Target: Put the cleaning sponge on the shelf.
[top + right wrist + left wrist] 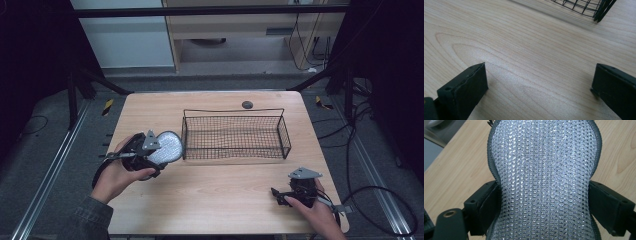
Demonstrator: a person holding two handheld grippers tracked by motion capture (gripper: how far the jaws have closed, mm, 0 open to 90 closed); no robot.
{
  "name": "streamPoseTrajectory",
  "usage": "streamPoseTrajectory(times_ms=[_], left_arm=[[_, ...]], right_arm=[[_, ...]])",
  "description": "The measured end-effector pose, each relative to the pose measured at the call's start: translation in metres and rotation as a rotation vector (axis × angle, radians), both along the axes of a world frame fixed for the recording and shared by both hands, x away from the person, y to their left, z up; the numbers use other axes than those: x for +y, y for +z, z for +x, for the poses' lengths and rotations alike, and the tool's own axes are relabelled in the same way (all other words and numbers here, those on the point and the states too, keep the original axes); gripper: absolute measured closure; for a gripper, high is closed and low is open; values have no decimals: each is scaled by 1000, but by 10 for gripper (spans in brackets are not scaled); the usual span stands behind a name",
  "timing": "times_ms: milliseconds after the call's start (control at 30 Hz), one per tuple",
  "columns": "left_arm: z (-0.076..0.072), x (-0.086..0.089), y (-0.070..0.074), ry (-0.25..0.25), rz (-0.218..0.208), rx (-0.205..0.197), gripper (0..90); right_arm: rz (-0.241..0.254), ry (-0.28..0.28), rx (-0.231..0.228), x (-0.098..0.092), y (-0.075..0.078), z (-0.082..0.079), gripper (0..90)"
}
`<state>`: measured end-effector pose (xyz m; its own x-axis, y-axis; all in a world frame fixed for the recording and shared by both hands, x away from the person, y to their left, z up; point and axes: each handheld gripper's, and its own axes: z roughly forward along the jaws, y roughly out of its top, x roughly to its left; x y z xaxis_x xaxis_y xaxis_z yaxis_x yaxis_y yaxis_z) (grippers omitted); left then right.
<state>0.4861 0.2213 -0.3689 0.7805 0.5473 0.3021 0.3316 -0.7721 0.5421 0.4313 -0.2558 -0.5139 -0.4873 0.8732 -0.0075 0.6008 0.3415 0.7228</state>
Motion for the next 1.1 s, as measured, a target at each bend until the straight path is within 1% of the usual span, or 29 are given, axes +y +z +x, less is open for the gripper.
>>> streamPoseTrajectory(times_ms=[33, 100, 133, 167, 233, 267, 300, 333, 400, 500, 533, 567, 600, 633, 700, 800, 900, 967, 1033, 1067, 1100], left_arm=[[0, -1, 1, -3, 6, -1, 140], [1, -2, 2, -8, 4, -2, 141], [3, -4, 6, -11, 14, -5, 141], [3, -4, 6, -11, 14, -5, 142], [6, -8, 12, -20, 25, -8, 144], [6, -8, 12, -20, 25, -8, 144], [8, -10, 15, -28, 35, -9, 145], [8, -10, 15, -28, 35, -9, 145], [11, -14, 20, -37, 57, -15, 146], [15, -18, 24, -49, 71, -16, 145], [16, -20, 26, -51, 82, -19, 145], [18, -21, 27, -55, 80, -26, 145], [19, -23, 29, -58, 88, -22, 146], [20, -25, 31, -61, 90, -33, 146], [21, -29, 35, -65, 106, -38, 146], [23, -33, 37, -79, 109, -46, 147], [29, -41, 42, -104, 124, -48, 146], [31, -46, 45, -114, 102, -52, 146], [32, -49, 47, -122, 95, -52, 146], [34, -56, 51, -127, 114, -64, 146], [34, -56, 51, -127, 114, -64, 146]], right_arm=[[0, 0, 0, 0, 0, 0, 3], [0, 0, 0, 0, 0, 0, 3], [0, 0, 0, 0, 0, 0, 3], [0, 0, 0, 0, 0, 0, 3], [0, 0, 0, 0, 0, 0, 3], [0, 0, 0, 0, 0, 0, 3], [-1, 0, -1, 0, 0, 0, 3], [-1, 1, -1, 0, 0, 0, 3], [-1, 0, -1, 0, 0, 0, 3], [0, 0, 0, 0, 0, 0, 3], [0, 0, 0, 0, 0, 0, 3], [0, 0, 0, 0, 0, 0, 3], [0, 0, 0, 0, 0, 0, 3], [0, 0, 0, 0, 0, 0, 3], [0, 0, 0, 0, 0, 0, 3], [-1, 1, -1, 0, 0, 0, 3], [-1, 1, -1, 0, 0, 0, 3], [0, 0, 0, 0, 0, 0, 3], [0, -1, 1, 0, 0, 0, 3], [0, 0, 0, 0, 0, 0, 3], [0, 0, 0, 0, 0, 0, 3]])
